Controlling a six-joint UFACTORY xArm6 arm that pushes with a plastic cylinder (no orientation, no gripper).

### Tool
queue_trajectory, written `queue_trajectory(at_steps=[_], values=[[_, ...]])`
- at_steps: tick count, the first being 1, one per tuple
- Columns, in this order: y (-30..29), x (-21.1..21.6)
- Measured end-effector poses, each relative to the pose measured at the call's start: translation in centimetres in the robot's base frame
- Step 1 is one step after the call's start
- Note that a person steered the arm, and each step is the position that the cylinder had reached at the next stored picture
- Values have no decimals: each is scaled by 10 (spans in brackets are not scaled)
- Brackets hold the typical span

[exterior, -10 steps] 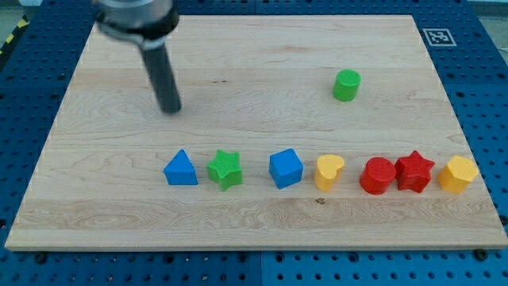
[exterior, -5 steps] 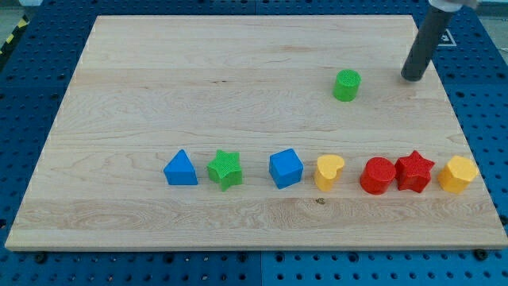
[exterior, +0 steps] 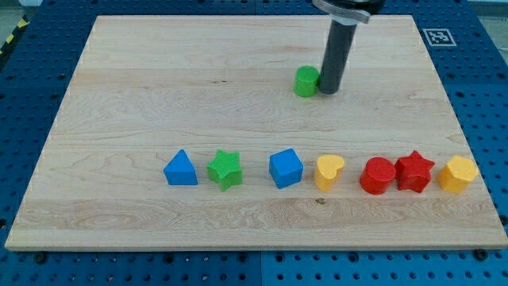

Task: Push the green circle towards blue triangle

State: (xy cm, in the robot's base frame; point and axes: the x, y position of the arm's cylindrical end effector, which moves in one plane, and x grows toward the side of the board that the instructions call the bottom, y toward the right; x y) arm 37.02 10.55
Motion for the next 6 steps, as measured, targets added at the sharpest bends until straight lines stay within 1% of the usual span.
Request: queue_trajectory(at_steps=[1,2,4,6], values=[[-1,-18],[-15,-18],[-92,-17],[-100,15]])
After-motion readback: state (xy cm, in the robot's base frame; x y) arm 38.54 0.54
